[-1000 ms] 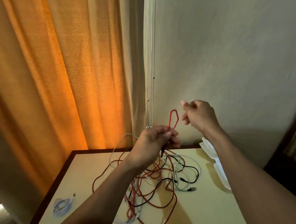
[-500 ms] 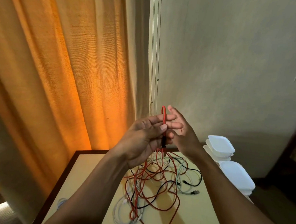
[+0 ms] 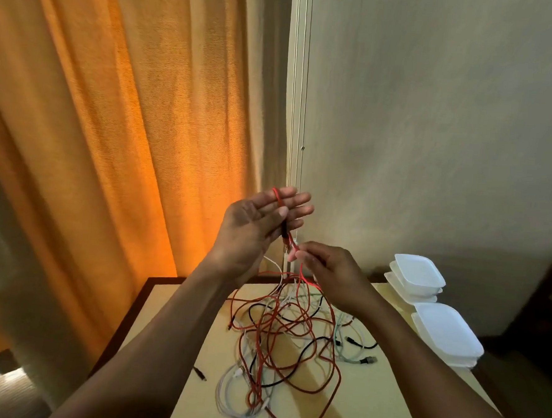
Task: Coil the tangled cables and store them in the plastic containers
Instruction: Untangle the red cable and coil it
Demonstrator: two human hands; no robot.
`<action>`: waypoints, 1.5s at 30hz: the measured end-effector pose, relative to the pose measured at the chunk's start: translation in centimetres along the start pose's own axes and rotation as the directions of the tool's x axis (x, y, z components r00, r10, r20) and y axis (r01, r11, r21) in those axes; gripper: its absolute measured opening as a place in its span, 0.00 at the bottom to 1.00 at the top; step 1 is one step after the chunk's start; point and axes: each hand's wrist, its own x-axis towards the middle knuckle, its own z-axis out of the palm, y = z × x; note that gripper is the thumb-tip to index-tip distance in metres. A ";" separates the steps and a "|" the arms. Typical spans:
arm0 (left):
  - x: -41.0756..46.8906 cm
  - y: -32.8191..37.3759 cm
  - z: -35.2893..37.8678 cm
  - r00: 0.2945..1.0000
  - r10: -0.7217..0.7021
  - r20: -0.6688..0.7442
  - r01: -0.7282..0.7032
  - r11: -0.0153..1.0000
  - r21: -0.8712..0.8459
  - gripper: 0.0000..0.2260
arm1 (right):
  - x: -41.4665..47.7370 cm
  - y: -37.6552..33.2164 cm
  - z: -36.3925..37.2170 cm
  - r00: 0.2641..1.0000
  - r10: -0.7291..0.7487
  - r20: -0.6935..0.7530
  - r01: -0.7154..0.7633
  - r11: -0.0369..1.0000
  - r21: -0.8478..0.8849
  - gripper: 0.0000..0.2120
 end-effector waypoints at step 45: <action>-1.1 -2.9 -0.6 0.997 0.040 -0.062 -0.021 0.959 0.283 0.13 | -3.2 -2.0 -2.1 0.988 -0.138 0.074 0.156 0.907 -0.391 0.10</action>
